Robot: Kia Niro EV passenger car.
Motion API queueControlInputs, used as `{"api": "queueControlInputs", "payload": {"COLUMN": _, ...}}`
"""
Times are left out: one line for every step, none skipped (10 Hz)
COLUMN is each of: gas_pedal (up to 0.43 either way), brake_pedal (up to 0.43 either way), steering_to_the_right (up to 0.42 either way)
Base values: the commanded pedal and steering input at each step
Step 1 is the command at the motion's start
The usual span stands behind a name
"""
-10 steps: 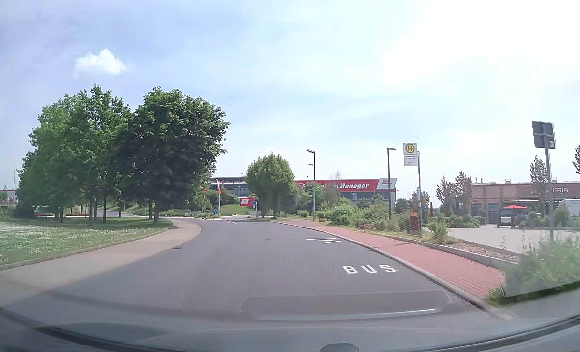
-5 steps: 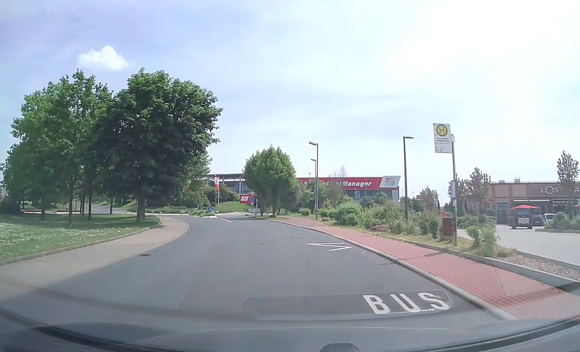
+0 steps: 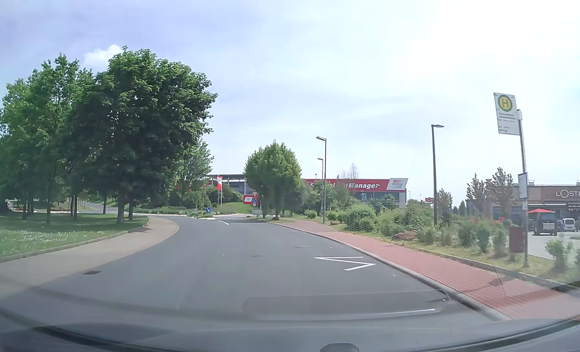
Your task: Follow the waypoints while adhering to traffic rules and regulations
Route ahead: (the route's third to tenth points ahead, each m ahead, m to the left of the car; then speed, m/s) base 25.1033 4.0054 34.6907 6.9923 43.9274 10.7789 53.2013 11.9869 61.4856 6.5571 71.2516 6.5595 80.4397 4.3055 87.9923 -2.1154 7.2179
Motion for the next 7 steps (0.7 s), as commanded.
{"api": "queueControlInputs", "payload": {"gas_pedal": 0.268, "brake_pedal": 0.0, "steering_to_the_right": -0.035}}
{"api": "queueControlInputs", "payload": {"gas_pedal": 0.268, "brake_pedal": 0.0, "steering_to_the_right": -0.043}}
{"api": "queueControlInputs", "payload": {"gas_pedal": 0.26, "brake_pedal": 0.0, "steering_to_the_right": -0.048}}
{"api": "queueControlInputs", "payload": {"gas_pedal": 0.26, "brake_pedal": 0.0, "steering_to_the_right": -0.049}}
{"api": "queueControlInputs", "payload": {"gas_pedal": 0.26, "brake_pedal": 0.0, "steering_to_the_right": -0.049}}
{"api": "queueControlInputs", "payload": {"gas_pedal": 0.248, "brake_pedal": 0.0, "steering_to_the_right": -0.049}}
{"api": "queueControlInputs", "payload": {"gas_pedal": 0.24, "brake_pedal": 0.0, "steering_to_the_right": -0.049}}
